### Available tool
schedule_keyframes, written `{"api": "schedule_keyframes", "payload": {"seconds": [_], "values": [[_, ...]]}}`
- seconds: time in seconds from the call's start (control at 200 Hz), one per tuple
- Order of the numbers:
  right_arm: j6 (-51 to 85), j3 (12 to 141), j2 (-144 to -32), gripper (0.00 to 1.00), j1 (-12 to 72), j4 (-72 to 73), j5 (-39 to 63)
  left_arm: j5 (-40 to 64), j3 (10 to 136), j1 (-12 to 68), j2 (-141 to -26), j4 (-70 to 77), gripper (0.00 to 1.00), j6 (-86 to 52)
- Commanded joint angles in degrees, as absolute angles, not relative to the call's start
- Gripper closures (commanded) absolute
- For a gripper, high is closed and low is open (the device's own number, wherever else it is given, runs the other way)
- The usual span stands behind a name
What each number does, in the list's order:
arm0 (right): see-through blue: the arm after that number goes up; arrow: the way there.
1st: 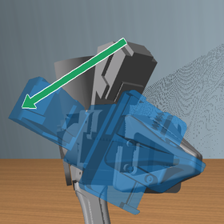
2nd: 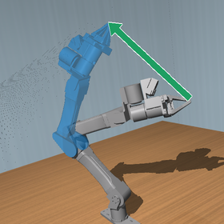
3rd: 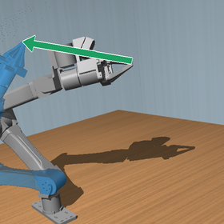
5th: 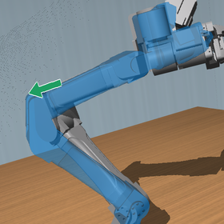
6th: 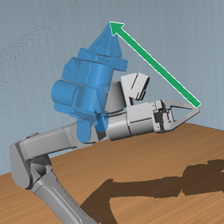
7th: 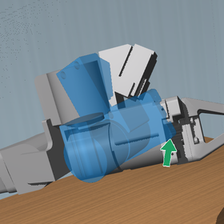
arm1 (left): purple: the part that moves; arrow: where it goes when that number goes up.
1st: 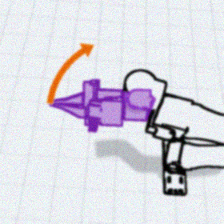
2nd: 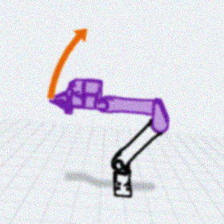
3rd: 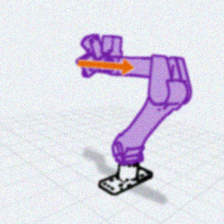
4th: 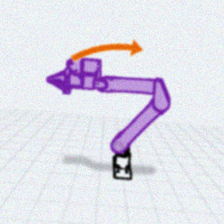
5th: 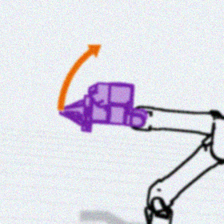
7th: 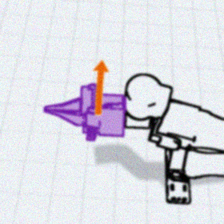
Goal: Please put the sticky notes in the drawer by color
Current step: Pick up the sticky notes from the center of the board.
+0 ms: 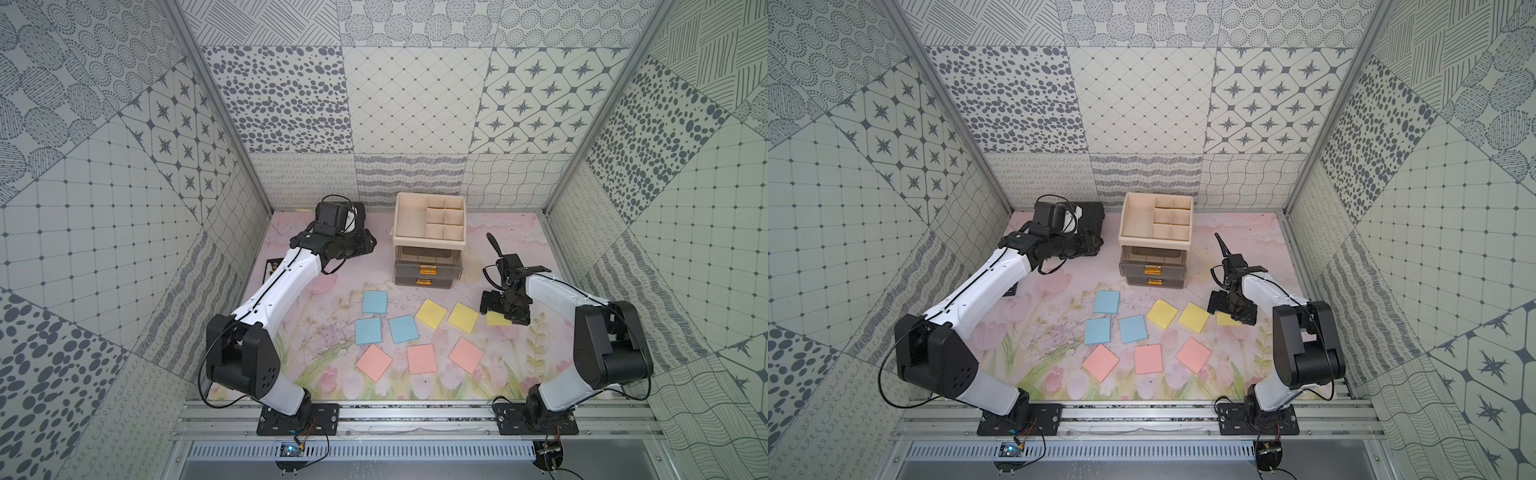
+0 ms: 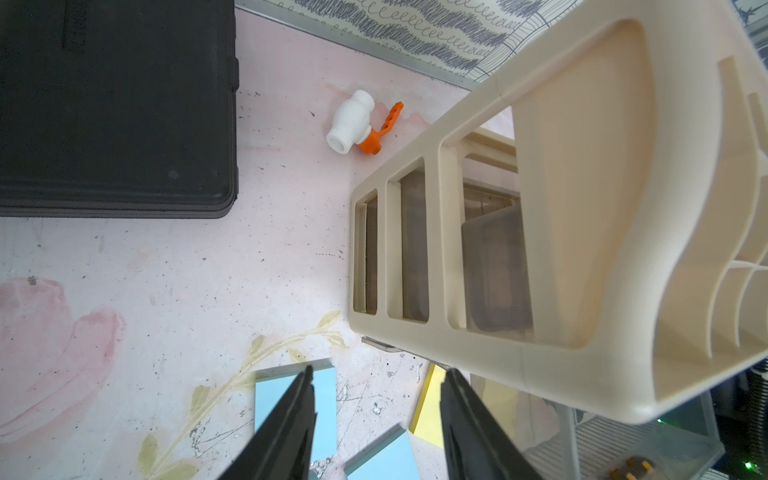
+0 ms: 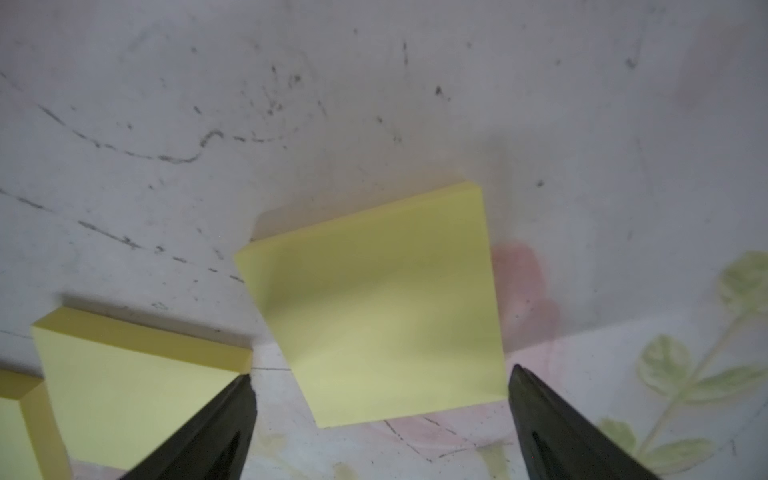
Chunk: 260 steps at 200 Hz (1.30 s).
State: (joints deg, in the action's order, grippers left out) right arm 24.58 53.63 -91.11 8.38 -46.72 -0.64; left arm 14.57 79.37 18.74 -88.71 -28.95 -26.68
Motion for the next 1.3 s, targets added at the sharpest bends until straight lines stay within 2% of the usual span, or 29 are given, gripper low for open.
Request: {"api": "schedule_keyframes", "payload": {"seconds": [0.0, 0.25, 0.775, 1.296], "values": [[23.6, 54.7, -92.9, 0.01, 8.4, -46.2, -1.0, 14.1, 80.3, 19.0, -89.3, -28.4, 0.48, -26.8], [24.4, 54.6, -94.7, 0.01, 8.2, -46.0, -4.5, 13.6, 80.3, 19.0, -88.7, -28.7, 0.48, -25.9], [23.6, 53.6, -97.9, 0.01, 8.2, -43.2, -2.4, 13.5, 81.6, 19.0, -89.6, -29.4, 0.48, -26.4], [24.4, 53.0, -95.6, 0.15, 8.3, -44.3, -4.7, 12.9, 80.2, 19.0, -88.1, -29.3, 0.48, -26.3]]}}
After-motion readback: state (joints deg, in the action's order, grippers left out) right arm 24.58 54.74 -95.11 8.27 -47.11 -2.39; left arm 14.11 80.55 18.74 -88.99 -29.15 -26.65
